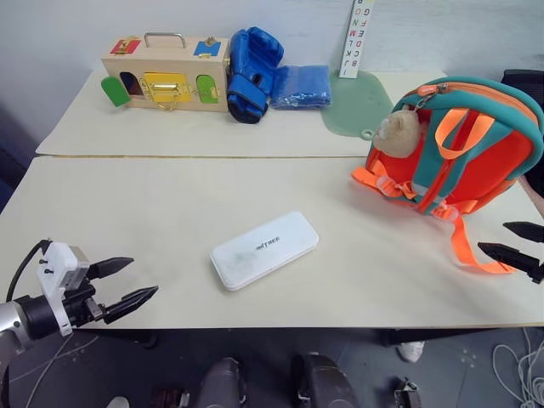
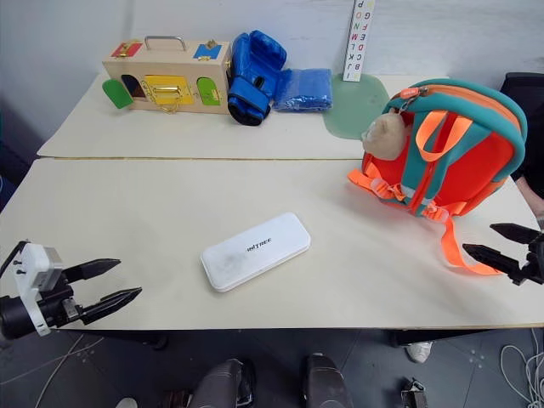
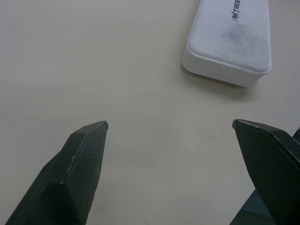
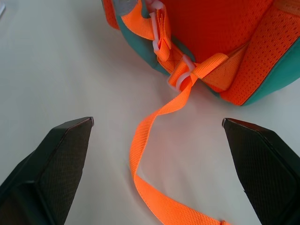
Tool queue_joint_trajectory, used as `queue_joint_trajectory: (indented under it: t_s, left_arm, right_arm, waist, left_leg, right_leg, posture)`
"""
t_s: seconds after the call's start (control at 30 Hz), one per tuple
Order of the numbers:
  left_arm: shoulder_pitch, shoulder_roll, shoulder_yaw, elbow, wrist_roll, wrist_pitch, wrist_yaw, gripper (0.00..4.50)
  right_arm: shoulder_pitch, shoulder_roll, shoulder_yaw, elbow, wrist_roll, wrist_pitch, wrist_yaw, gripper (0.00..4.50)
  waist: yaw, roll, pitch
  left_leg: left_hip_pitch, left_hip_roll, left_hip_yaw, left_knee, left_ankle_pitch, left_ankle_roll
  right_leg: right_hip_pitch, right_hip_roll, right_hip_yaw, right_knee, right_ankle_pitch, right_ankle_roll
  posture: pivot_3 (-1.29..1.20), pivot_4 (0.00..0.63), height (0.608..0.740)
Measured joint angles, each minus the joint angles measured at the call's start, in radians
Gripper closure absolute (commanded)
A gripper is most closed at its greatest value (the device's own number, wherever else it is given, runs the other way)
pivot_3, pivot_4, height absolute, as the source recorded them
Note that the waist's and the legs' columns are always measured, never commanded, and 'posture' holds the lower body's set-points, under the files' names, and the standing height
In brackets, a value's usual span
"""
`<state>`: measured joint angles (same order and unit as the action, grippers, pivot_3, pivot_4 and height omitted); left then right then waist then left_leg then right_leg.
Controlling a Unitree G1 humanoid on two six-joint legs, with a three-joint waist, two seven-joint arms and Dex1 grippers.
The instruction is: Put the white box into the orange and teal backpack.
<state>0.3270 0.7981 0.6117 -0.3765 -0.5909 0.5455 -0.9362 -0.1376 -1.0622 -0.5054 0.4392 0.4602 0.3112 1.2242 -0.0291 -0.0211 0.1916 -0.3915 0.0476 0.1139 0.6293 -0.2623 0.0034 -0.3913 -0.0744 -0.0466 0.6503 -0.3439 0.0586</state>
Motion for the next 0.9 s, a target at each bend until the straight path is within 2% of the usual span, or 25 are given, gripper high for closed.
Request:
queue_joint_trajectory:
  t_s: [0.47,0.6,0.67,0.7,0.77,0.9]
  left_arm:
    - [-0.006,0.0,-0.01,0.0,-0.006,0.021,0.026,0.03]
    - [-0.014,0.002,-0.032,-0.004,-0.01,0.043,0.027,0.03]
    - [-0.019,0.005,-0.056,-0.022,-0.015,0.059,0.026,0.0]
    - [-0.022,0.008,-0.079,-0.04,-0.016,0.064,0.025,0.19]
    - [-0.033,0.009,-0.126,-0.075,-0.017,0.067,0.018,0.65]
    - [-0.072,0.01,-0.239,-0.098,0.009,0.063,0.021,1.91]
  right_arm:
    - [-0.008,0.0,0.001,-0.008,-0.021,0.002,-0.029,0.0]
    - [-0.009,0.001,0.011,-0.063,-0.02,0.016,-0.043,0.0]
    - [-0.011,0.012,0.03,-0.133,-0.008,0.047,-0.044,0.4]
    - [-0.011,0.024,0.044,-0.184,0.007,0.07,-0.042,0.63]
    - [-0.011,0.047,0.081,-0.281,0.036,0.112,-0.039,1.33]
    - [-0.045,0.092,0.186,-0.427,0.067,0.175,-0.049,2.77]
  waist:
    - [-0.001,0.0,0.0]
    - [-0.002,0.0,0.0]
    - [-0.003,0.0,0.0]
    - [-0.002,0.0,0.0]
    - [-0.001,0.0,0.0]
    - [0.0,0.0,0.0]
  left_leg:
    - [0.0,0.0,0.0,0.0,0.0,0.0]
    - [0.0,0.0,0.0,0.0,0.0,0.0]
    - [0.0,0.001,0.0,0.0,0.0,0.0]
    - [0.0,0.001,0.0,0.0,0.0,0.0]
    - [0.0,0.0,0.0,-0.001,0.0,0.0]
    - [0.0,0.0,0.0,0.0,0.0,0.0]
  right_leg:
    - [0.0,0.0,0.0,0.0,0.0,0.0]
    - [0.0,0.0,0.0,0.0,0.0,0.0]
    - [0.0,0.0,0.0,0.0,0.0,0.0]
    - [0.0,0.0,0.0,0.001,0.0,0.0]
    - [0.0,0.0,0.0,0.001,0.0,0.0]
    - [0.0,0.0,0.0,0.001,0.0,0.0]
  posture:
    - [0.0,0.15,0.74]
    - [0.0,0.15,0.74]
    - [0.0,0.15,0.74]
    - [0.0,0.15,0.74]
    - [0.0,0.15,0.74]
    - [0.0,0.15,0.74]
